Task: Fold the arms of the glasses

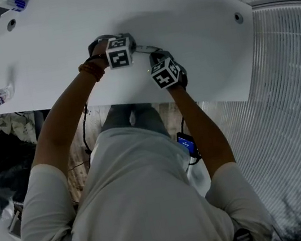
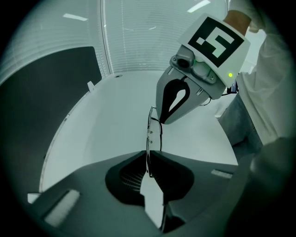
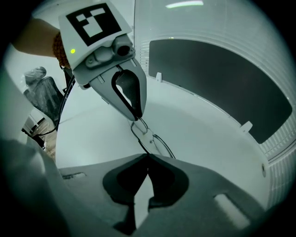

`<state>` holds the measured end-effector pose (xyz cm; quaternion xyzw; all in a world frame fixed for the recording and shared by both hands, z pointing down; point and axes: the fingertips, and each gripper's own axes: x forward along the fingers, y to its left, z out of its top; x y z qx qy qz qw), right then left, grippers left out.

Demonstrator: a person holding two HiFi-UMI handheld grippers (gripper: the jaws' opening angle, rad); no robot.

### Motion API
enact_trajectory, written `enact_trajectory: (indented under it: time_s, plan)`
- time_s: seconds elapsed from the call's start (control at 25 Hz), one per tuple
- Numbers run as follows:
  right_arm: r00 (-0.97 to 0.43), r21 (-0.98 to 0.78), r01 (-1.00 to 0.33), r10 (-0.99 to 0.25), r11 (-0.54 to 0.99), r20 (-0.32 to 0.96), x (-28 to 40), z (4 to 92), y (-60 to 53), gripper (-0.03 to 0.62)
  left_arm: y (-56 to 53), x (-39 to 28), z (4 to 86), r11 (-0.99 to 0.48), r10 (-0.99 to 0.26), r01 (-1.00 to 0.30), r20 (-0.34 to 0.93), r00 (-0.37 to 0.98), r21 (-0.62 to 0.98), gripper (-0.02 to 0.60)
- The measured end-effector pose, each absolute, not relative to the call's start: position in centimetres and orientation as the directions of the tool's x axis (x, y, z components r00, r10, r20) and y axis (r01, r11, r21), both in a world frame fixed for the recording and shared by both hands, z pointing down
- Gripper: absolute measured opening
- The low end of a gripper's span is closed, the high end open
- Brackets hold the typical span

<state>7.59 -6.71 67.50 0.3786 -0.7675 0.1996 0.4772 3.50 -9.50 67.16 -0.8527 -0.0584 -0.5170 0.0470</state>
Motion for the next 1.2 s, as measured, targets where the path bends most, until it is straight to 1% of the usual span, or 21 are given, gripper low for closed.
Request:
enact_trajectory:
  time_s: [0.2,0.28,0.32,0.48,0.68,0.84,0.92,1.0,1.2]
  plan:
    - [-0.273,0.044,-0.774,-0.396,0.631,0.876,7.2,67.3,-6.1,0.001,-9.7,3.3,67.2,-0.990,0.022,0.131,0.879,0.477,-0.047,0.025]
    - [-0.281,0.039,-0.779,-0.405,0.625,0.870,7.2,67.0,-5.9,0.000,-9.8,3.2,67.1,-0.992,-0.004,0.108,0.871,0.491,-0.065,0.039]
    - [-0.285,0.038,-0.782,-0.410,0.622,0.866,7.2,66.9,-5.8,0.000,-9.9,3.1,67.0,-0.993,-0.019,0.091,0.865,0.502,-0.075,0.052]
    - [-0.300,0.031,-0.790,-0.431,0.612,0.851,7.5,66.1,-5.7,0.000,-10.5,3.2,65.8,-0.992,-0.095,0.014,0.823,0.560,-0.125,0.054]
    - [-0.327,0.011,-0.806,-0.461,0.591,0.825,8.0,64.7,-5.4,0.001,-11.3,3.0,63.7,-0.981,-0.194,-0.129,0.740,0.644,-0.145,0.069]
    - [-0.342,-0.006,-0.829,-0.500,0.559,0.796,8.7,62.7,-5.4,0.002,-10.9,2.5,62.1,-0.973,-0.227,-0.187,0.699,0.678,-0.134,0.055]
    - [-0.363,-0.033,-0.850,-0.540,0.526,0.759,8.9,60.4,-5.3,0.001,-10.2,2.0,60.2,-0.962,-0.260,-0.247,0.653,0.711,-0.114,0.024]
    - [-0.382,-0.054,-0.871,-0.603,0.489,0.701,9.4,57.6,-6.3,0.000,-10.3,1.7,57.4,-0.942,-0.311,-0.323,0.580,0.753,-0.086,0.003]
    - [-0.430,-0.132,-0.894,-0.739,0.428,0.519,9.6,48.6,-6.8,0.000,-9.1,0.9,48.9,-0.884,-0.423,-0.467,0.382,0.822,0.027,0.003]
